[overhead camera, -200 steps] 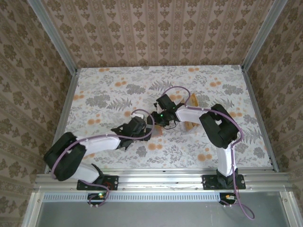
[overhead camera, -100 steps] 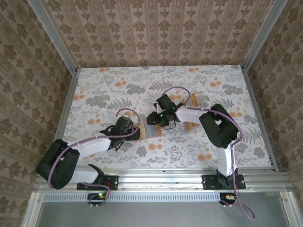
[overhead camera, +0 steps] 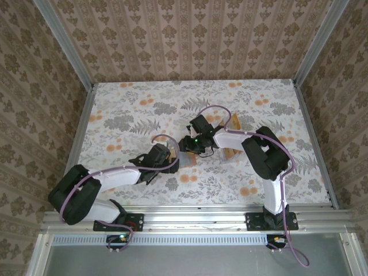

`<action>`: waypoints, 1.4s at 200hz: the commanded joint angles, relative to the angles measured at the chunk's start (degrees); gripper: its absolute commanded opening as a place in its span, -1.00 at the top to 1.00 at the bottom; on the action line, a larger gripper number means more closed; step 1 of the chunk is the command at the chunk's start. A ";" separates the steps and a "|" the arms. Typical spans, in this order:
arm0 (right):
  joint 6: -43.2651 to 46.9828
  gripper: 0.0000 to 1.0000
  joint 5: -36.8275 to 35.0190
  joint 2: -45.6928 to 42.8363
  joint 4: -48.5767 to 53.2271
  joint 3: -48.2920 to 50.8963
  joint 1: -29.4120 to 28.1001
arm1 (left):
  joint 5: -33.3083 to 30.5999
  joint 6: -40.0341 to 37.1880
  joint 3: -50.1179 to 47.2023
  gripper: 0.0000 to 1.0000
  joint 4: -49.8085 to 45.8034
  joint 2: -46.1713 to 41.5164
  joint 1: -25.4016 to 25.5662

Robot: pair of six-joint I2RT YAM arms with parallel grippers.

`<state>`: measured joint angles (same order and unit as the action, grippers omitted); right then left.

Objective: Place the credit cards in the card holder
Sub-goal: Flip over the card slot on the card holder.

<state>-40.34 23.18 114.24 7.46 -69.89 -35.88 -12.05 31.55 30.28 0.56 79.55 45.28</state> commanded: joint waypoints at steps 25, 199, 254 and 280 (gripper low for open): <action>-0.47 0.13 0.99 1.06 1.24 0.98 -0.24 | -1.76 -2.02 3.86 -1.00 1.27 3.62 1.22; 1.55 0.11 0.20 -2.68 4.28 -0.30 2.31 | -6.93 -0.77 6.55 -1.00 -5.02 9.22 3.51; 0.61 0.11 1.21 -0.66 2.25 1.24 2.00 | -6.96 -0.69 6.54 -1.00 -5.02 8.87 3.62; 0.61 0.11 1.69 0.43 2.20 0.79 1.31 | -7.02 -0.70 6.54 -1.00 -5.01 8.84 3.77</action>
<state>-39.46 23.22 112.99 9.54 -69.28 -33.80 -17.87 30.44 36.80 -2.11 87.79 48.73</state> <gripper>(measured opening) 0.445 0.999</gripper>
